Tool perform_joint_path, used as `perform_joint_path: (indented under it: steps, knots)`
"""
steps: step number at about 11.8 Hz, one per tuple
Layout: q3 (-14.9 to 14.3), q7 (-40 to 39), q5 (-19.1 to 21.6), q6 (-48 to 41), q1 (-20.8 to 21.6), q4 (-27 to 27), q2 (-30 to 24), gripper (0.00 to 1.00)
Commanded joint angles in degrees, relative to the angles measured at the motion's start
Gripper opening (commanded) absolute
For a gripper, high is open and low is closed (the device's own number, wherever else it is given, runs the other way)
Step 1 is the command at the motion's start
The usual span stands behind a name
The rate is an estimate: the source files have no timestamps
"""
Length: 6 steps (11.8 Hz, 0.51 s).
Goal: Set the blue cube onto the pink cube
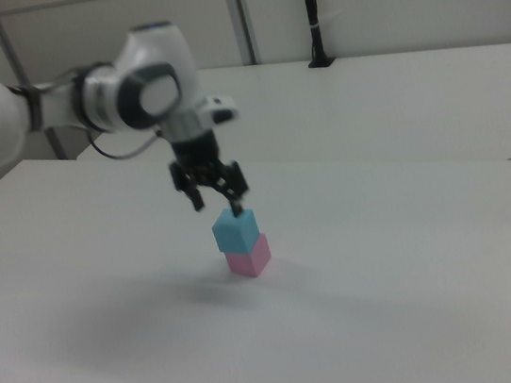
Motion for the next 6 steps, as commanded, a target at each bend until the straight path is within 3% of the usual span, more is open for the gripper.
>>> perform_joint_path:
  steps: [1,2,3,6]
  knots:
    - [11.63,10.36,-6.84,-12.33,-5.16,-1.26,-12.09,1.00]
    - [16.37,10.20,-7.03,-15.58,-9.71,-1.44,-14.81,1.00]
    - [18.16,10.02,-7.03,-16.05,-11.58,-1.44,-15.62,1.00]
    - [18.70,9.59,-6.68,-15.27,-14.23,-1.35,-15.54,1.00]
